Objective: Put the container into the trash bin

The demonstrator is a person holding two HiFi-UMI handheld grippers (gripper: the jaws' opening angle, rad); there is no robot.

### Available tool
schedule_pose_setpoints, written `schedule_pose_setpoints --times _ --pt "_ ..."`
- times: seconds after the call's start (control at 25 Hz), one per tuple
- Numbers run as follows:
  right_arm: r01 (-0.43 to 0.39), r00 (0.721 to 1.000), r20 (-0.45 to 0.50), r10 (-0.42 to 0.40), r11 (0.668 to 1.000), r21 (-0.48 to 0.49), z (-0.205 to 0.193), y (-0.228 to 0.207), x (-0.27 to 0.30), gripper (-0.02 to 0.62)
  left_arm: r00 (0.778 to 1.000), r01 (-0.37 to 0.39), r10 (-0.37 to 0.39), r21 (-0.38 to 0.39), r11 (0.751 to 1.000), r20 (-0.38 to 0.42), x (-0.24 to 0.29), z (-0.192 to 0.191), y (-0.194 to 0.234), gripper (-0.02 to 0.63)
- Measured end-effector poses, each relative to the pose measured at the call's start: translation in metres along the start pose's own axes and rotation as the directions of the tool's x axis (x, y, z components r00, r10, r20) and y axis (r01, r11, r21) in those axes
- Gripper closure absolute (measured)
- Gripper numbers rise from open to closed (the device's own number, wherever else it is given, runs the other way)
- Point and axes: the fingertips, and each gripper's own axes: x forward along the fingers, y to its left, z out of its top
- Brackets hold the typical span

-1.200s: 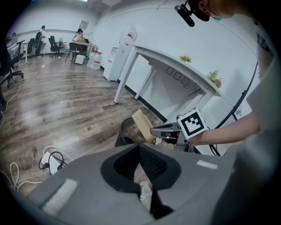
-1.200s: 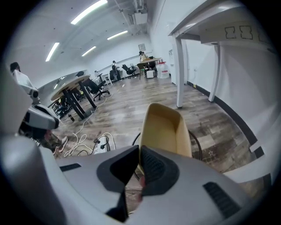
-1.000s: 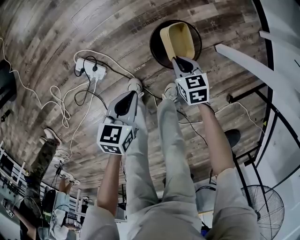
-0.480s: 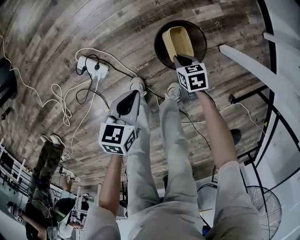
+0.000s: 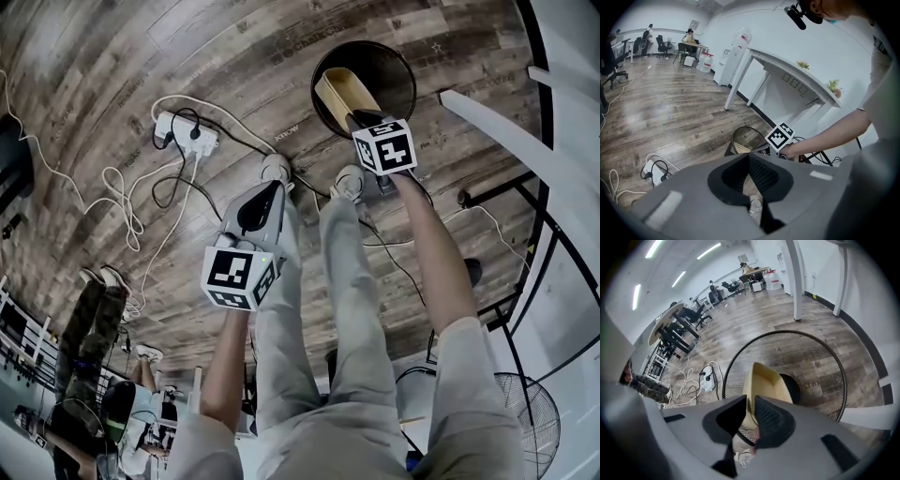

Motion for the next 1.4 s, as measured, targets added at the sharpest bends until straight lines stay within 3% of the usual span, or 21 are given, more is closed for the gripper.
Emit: schedule_pose_setpoints --times 0.12,0.24,0.32,0.92,1.4 --pt "-0.013 1.000 -0.006 0.013 1.000 0.006 0.001 0.002 0.002 0.558 1.000 0.005 -0.005 -0.002 1.000 0.000 0.001 -0.001 -0.001 0.595" --pt "-0.004 1.000 -0.010 0.004 1.000 0.005 0.001 0.001 0.005 0.481 1.000 0.007 -0.007 -0.002 1.000 0.000 0.001 -0.002 -0.001 0.595" --pt "-0.001 1.000 -0.005 0.001 1.000 0.006 0.002 0.002 0.005 0.468 1.000 0.007 -0.007 0.001 1.000 0.000 0.001 -0.003 0.000 0.595" --pt "0.028 0.991 0.130 -0.031 0.999 0.029 0.014 0.003 -0.029 0.462 1.000 0.008 -0.008 0.036 0.999 0.010 -0.003 0.009 -0.007 0.595" --pt "0.069 0.927 0.361 -0.104 0.992 0.109 0.030 0.010 -0.107 0.506 1.000 0.020 -0.021 0.099 0.995 0.013 0.000 0.029 -0.024 0.595"
